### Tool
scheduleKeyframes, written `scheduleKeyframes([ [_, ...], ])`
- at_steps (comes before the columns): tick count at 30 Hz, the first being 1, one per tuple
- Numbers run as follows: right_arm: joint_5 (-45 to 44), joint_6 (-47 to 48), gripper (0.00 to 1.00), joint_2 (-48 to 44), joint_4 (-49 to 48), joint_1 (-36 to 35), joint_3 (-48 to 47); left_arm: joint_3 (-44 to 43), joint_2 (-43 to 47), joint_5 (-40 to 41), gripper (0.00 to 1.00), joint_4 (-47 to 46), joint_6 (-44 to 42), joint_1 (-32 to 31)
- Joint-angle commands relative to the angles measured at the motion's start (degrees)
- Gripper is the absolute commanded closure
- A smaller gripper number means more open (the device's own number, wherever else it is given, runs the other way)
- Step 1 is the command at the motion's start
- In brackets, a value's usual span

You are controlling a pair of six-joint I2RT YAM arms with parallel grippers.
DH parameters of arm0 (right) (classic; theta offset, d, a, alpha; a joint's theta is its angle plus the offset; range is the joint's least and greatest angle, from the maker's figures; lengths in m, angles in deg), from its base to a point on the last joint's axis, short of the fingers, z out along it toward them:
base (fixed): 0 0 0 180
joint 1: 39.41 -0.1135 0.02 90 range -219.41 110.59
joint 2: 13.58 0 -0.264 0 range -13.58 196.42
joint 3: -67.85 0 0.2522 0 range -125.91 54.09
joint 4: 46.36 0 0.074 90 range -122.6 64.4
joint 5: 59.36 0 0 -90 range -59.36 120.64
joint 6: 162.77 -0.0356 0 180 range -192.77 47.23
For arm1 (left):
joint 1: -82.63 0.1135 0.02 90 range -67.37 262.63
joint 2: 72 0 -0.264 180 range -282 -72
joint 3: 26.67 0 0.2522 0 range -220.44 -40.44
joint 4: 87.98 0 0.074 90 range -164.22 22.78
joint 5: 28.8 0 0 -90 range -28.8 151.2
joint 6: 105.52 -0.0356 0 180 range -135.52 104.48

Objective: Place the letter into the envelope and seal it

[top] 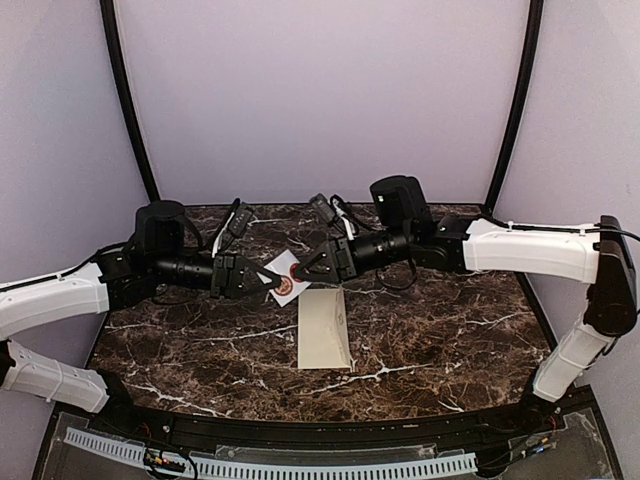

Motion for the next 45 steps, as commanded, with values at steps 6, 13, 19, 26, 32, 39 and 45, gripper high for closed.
scheduleKeyframes([
  [6, -18.63, 0.64, 0.35, -11.74, 3.6, 1.89, 3.29, -0.22, 2.64, 8.32, 1.0, -0.15, 0.51, -0.25],
  [13, -20.98, 3.26, 0.42, -16.81, 3.89, -1.04, 3.83, -8.37, -2.8, 10.11, 1.0, 7.17, -3.35, 0.24],
  [19, -18.06, 2.87, 0.54, -14.85, -1.05, -5.24, 4.1, -12.26, -8.1, -0.73, 1.0, 4.14, -6.48, 0.36],
  [26, -17.28, 2.47, 0.62, -11.57, -3.52, -6.73, 2.76, -11.1, -7.27, -7.76, 1.0, -0.46, -8.72, 0.36],
  [32, -16.11, 2.25, 0.65, -10.21, -3.86, -6.76, 2.27, -8.61, -6.16, -10.56, 1.0, -4.04, -7.24, 0.34],
  [39, -13.57, 1.82, 0.65, -10.23, -5.56, -6.76, 2.94, -7.49, -5.33, -11.86, 1.0, -6.53, -6.31, 0.36],
  [45, -10.95, 1.64, 0.66, -10.01, -6.11, -6.79, 3.24, -7.23, -5.08, -12.67, 1.0, -7.49, -6.13, 0.35],
])
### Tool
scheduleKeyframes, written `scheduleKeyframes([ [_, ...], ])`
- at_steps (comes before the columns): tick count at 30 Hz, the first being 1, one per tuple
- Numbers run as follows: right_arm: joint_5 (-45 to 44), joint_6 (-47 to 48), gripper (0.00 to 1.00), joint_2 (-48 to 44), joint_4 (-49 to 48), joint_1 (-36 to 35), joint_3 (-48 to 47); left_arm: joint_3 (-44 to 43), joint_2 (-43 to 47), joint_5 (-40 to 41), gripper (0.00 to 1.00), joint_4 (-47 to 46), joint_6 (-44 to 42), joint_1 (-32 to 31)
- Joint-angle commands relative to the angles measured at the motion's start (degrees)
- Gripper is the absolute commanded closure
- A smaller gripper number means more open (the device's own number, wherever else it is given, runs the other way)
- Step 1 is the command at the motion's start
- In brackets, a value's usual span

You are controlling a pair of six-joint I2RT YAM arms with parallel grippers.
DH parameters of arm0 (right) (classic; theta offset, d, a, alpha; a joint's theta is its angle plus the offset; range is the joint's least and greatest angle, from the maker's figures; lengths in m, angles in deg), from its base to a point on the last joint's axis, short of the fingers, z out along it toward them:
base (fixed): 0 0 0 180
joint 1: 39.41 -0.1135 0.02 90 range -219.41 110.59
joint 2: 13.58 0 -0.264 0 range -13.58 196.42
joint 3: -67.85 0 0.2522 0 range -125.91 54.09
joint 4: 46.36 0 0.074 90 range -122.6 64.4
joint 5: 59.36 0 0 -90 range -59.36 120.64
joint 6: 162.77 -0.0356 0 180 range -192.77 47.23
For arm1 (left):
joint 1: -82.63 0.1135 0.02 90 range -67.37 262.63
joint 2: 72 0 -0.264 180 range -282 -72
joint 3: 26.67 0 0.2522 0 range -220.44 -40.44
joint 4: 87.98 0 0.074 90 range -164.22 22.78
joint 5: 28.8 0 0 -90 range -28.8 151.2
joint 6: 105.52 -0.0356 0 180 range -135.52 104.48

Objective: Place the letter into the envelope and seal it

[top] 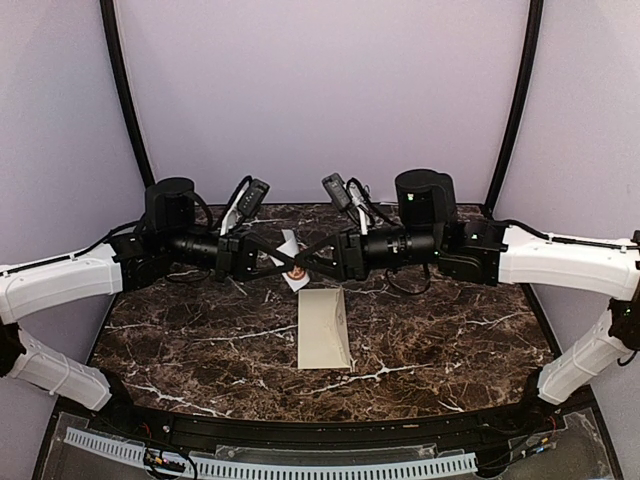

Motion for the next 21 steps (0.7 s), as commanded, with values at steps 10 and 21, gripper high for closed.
scheduleKeyframes([
  [10, 5.53, -0.79, 0.72, 0.67, -4.5, -0.39, -0.04, 1.14, 2.34, -2.08, 1.0, -2.9, -0.77, 0.2],
  [21, 2.1, -0.74, 0.71, -1.55, -3.76, -0.42, 0.72, 0.84, 3.33, -0.3, 1.0, 0.58, -4.42, 0.14],
])
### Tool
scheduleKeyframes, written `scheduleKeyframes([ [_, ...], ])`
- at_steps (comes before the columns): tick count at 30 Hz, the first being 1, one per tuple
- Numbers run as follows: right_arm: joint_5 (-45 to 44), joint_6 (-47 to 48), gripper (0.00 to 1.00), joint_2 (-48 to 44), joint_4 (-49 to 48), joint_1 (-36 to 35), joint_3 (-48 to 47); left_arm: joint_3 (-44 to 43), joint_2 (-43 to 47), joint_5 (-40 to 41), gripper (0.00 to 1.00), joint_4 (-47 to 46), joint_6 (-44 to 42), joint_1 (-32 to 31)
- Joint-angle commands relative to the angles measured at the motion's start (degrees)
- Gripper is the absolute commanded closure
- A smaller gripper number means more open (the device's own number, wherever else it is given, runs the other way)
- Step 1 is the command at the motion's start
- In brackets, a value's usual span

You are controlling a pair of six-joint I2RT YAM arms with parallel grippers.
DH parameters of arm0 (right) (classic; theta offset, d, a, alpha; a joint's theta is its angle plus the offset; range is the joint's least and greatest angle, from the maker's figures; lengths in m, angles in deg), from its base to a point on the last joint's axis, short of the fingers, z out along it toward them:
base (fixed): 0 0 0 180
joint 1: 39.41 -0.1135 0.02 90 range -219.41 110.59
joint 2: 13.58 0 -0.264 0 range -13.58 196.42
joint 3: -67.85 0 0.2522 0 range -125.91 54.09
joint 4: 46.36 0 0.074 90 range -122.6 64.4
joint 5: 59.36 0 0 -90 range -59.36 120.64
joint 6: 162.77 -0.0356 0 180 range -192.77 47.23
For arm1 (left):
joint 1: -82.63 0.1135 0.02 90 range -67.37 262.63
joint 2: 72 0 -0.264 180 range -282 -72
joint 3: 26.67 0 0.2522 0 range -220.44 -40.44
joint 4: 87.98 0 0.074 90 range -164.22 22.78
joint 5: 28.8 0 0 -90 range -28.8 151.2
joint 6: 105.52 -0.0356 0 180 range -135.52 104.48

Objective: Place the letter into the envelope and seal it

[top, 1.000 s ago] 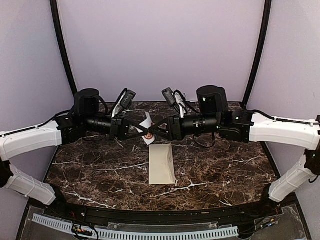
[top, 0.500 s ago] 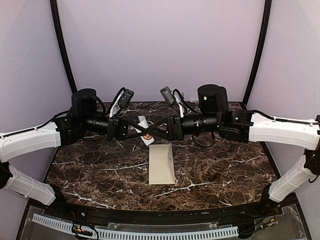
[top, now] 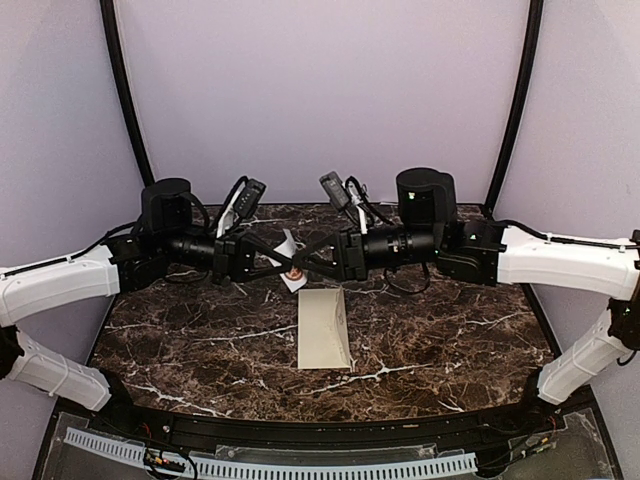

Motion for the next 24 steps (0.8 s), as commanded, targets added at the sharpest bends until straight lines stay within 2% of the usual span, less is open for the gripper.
scheduleKeyframes([
  [1, -4.9, 0.39, 0.68, -2.49, -0.78, -0.38, 1.1, 0.18, 2.66, -0.03, 1.0, 0.85, -2.13, 0.16],
  [6, -10.13, -1.41, 0.44, -6.81, -4.82, 0.45, 6.2, 0.49, 4.83, -0.63, 1.0, -0.92, -0.72, 0.21],
  [10, -10.94, -3.78, 0.33, -9.28, -10.35, 0.71, 10.35, 1.54, 6.09, -0.47, 1.0, -3.83, 1.11, 0.17],
  [14, -7.99, -3.81, 0.25, -9.98, -13.56, 0.42, 11.32, 2.29, 6.09, -1.36, 1.0, -6.22, 2.94, 0.16],
  [20, -3.11, -6.6, 0.25, -7.8, -22.1, -0.17, 12.02, 2.44, 5.85, -3.51, 1.0, -7.74, 4.87, 0.12],
  [24, -3.25, -7.93, 0.34, -6.07, -24.77, -0.76, 11.56, 2.63, 5.86, -3.41, 1.0, -7.22, 4.72, 0.1],
])
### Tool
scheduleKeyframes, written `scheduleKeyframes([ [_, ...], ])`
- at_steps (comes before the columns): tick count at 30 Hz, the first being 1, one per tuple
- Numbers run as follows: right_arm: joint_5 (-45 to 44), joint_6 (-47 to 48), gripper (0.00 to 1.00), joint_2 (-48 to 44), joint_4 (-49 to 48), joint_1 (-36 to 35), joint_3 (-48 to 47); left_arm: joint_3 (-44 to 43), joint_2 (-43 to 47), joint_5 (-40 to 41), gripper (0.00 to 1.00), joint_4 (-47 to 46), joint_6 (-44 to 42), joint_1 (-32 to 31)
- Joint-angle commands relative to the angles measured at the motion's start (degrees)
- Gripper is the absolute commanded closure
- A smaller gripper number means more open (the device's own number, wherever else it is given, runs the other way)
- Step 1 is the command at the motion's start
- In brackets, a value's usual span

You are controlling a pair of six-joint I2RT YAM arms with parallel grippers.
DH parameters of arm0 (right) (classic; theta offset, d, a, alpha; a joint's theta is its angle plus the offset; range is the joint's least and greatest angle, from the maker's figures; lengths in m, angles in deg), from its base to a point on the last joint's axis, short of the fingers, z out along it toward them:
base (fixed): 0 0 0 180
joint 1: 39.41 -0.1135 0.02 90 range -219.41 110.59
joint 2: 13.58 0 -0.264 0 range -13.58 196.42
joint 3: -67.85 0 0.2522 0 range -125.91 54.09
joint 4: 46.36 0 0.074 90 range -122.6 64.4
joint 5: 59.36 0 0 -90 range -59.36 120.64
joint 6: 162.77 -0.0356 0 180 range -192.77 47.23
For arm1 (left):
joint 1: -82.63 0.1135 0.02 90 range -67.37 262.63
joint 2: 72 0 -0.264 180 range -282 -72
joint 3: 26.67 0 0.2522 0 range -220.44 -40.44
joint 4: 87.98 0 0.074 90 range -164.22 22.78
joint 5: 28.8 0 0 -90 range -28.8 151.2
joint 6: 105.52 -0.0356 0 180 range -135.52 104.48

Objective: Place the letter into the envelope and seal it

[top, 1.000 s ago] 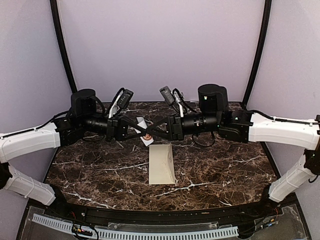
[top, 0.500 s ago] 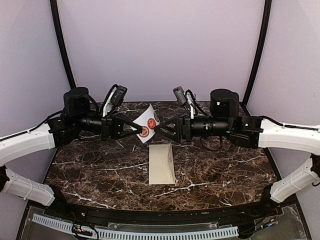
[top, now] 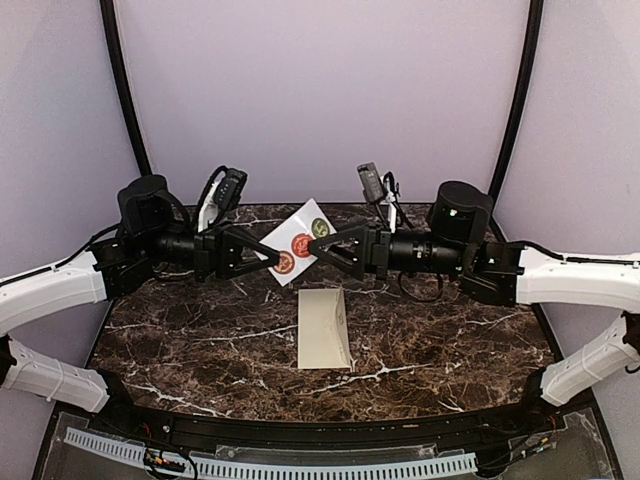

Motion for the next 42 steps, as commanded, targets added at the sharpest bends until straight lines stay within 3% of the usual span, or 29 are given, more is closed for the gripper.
scheduleKeyframes([
  [1, 1.73, -2.67, 0.39, 1.93, -8.53, -0.8, 0.23, 0.87, 0.57, -1.37, 1.0, -1.85, 0.65, 0.11],
  [8, 1.0, -7.43, 0.69, 2.34, -19.02, -0.96, 3.36, 1.46, -0.1, -0.58, 1.0, -2.57, 1.0, 0.1],
  [11, -0.13, -7.39, 0.87, 2.25, -19.52, -1.13, 3.52, 1.52, -0.28, -0.1, 1.0, -3.04, 1.3, 0.1],
  [14, -1.21, -6.86, 1.0, 2.04, -19.05, -1.37, 3.52, 1.63, -0.5, 0.31, 0.88, -3.93, 1.81, 0.1],
  [17, -2.37, -6.45, 1.0, 1.58, -18.81, -1.51, 3.75, 1.74, -0.91, 0.33, 0.78, -4.68, 2.56, 0.1],
  [24, -3.51, -5.86, 1.0, 1.34, -17.88, -1.66, 3.87, 1.99, -1.87, 0.45, 0.75, -6.07, 3.65, -0.18],
  [26, -3.5, -5.98, 1.0, 1.41, -17.8, -1.6, 3.87, 2.05, -2.05, 0.52, 0.78, -6.87, 4.02, -0.32],
  [29, -3.09, -6.06, 1.0, 1.68, -17.73, -1.61, 3.66, 2.26, -2.45, 1.04, 0.95, -8.24, 4.49, -0.38],
  [31, -2.33, -6.09, 0.87, 2.07, -17.25, -1.73, 3.24, 2.64, -2.52, 1.39, 1.0, -8.92, 4.96, -0.42],
  [35, -1.25, -6.04, 0.78, 2.97, -16.16, -2.14, 2.55, 3.12, -2.56, 1.68, 1.0, -11.35, 5.81, -0.51],
  [42, -0.61, -6.03, 0.76, 4.25, -15.27, -2.85, 1.76, 3.39, -2.31, 1.91, 1.0, -12.41, 6.34, -0.46],
])
